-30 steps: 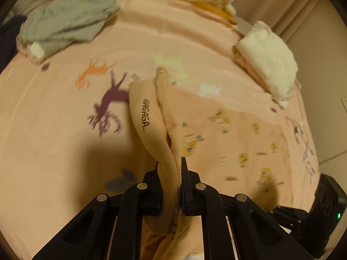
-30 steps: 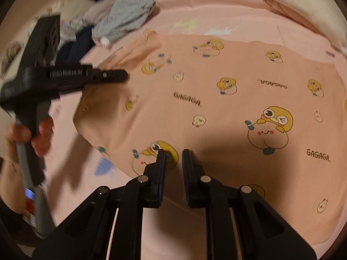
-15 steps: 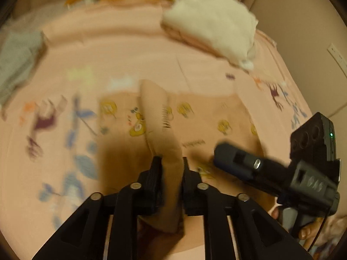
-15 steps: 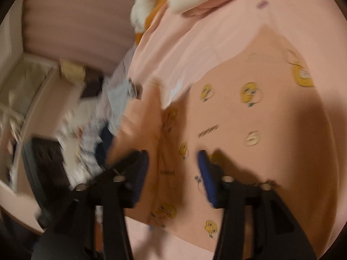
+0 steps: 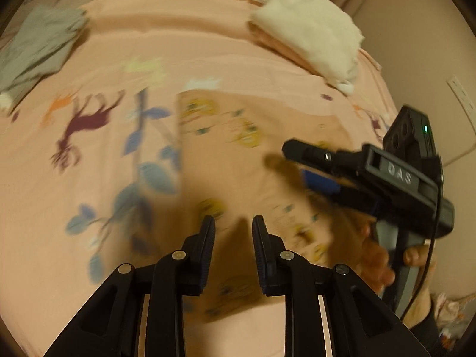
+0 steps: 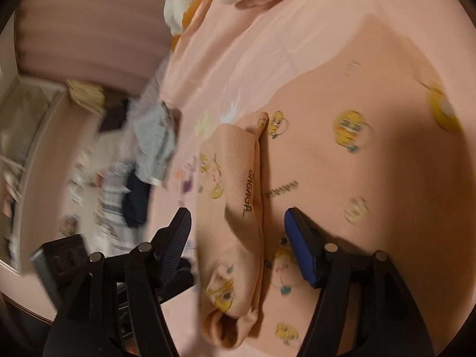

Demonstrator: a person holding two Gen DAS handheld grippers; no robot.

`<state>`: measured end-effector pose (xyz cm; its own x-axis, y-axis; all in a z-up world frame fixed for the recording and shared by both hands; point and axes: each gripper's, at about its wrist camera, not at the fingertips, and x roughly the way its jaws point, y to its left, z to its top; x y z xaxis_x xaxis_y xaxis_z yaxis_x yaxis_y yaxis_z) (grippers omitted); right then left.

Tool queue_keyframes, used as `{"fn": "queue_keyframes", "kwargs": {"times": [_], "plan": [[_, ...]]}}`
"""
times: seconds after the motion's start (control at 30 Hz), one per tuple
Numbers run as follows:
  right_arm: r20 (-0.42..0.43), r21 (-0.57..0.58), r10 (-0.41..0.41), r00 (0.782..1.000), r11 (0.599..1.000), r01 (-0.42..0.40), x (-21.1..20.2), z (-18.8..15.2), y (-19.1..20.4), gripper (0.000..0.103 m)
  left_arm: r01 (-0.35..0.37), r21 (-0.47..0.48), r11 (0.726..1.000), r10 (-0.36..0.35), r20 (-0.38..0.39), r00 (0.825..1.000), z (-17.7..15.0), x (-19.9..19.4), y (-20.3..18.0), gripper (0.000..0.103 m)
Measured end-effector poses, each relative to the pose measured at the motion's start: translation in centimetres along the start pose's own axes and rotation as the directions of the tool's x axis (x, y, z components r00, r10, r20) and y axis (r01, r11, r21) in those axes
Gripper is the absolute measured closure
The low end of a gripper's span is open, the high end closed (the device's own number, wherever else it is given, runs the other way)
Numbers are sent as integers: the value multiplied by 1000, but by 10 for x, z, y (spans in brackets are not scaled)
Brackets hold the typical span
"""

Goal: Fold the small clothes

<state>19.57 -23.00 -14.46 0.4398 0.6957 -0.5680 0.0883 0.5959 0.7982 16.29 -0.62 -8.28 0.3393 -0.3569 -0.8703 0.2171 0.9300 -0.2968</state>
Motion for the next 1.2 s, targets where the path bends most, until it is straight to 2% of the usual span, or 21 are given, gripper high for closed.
{"fn": "queue_keyframes", "kwargs": {"times": [0.13, 0.2, 0.27, 0.3, 0.4, 0.57, 0.77, 0.9, 1.0, 1.07, 1.13, 1.2], "plan": [[-5, -108, -81, 997, 991, 80, 27, 11, 20, 44, -4, -47, 999, 4, 0, 1000, -6, -6, 20, 81], [-6, -153, -125, 992, 981, 122, 40, 13, 23, 56, -3, -62, 998, 3, 1, 1000, -7, -7, 25, 81], [11, -184, -183, 983, 966, 182, 48, 17, 22, 87, 7, -74, 997, -7, 2, 1000, -7, -8, 28, 81], [14, -186, -172, 985, 968, 171, 44, 16, 21, 91, 10, -75, 997, -10, 4, 1000, -7, -9, 29, 81], [62, -208, -126, 990, 969, 136, 23, 20, 25, 93, 11, -69, 998, -11, 4, 1000, -8, -10, 29, 81], [161, -250, -93, 983, 959, 131, -33, 34, 38, 93, 29, -43, 999, -29, 5, 1000, -5, -10, 19, 81], [230, -192, -213, 950, 947, 259, -80, 48, 1, 92, 58, 29, 998, -57, -15, 998, 1, 5, -16, 81], [171, -114, -265, 949, 951, 286, -75, 46, -42, 91, 86, 93, 992, -82, -42, 996, 3, 22, -50, 81], [143, -52, -210, 967, 974, 220, -73, 46, -63, 88, 96, 154, 983, -89, -54, 995, 1, 34, -75, 81], [149, -13, -156, 976, 987, 160, -75, 49, -69, 79, 96, 196, 976, -86, -60, 994, -1, 41, -86, 81], [165, -1, -113, 980, 993, 115, -78, 54, -72, 70, 84, 225, 971, -69, -74, 995, -4, 50, -94, 81], [176, 1, -84, 981, 996, 85, -76, 64, -73, 69, 74, 240, 968, -57, -81, 995, -5, 55, -94, 81]]}}
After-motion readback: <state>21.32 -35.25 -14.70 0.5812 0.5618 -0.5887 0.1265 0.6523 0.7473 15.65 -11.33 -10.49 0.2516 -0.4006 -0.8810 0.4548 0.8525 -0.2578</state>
